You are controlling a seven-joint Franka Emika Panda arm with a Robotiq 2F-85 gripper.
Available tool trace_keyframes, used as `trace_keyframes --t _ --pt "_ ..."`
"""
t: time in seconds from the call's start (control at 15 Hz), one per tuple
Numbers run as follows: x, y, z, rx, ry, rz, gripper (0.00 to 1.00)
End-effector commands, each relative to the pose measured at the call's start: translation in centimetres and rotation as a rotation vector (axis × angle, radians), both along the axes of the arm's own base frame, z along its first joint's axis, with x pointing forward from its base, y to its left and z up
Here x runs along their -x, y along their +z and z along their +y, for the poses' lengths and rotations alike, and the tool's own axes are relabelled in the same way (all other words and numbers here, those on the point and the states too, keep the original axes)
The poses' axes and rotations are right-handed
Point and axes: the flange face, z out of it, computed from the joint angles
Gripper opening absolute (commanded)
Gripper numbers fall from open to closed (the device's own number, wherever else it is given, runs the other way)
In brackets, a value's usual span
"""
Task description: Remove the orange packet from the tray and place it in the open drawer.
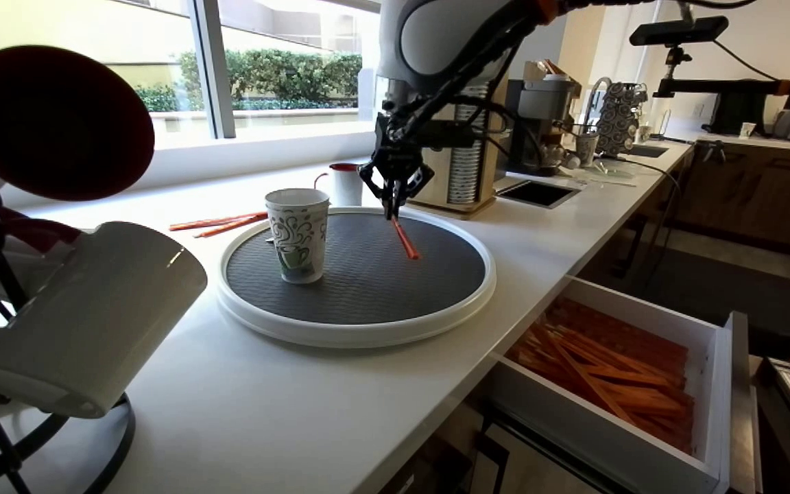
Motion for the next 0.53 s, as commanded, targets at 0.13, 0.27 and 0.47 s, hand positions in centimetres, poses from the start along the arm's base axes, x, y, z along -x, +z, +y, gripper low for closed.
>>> trace_keyframes --t 0.13,0.27,0.47 --pt "8.2 2.9 -0.4 0.144 -0.146 -0.077 0.02" --pt "11.5 2.8 -0.1 0.145 -0.229 -0.049 0.02" --pt "16.8 2.5 0.2 0.138 -0.316 -0.013 0.02"
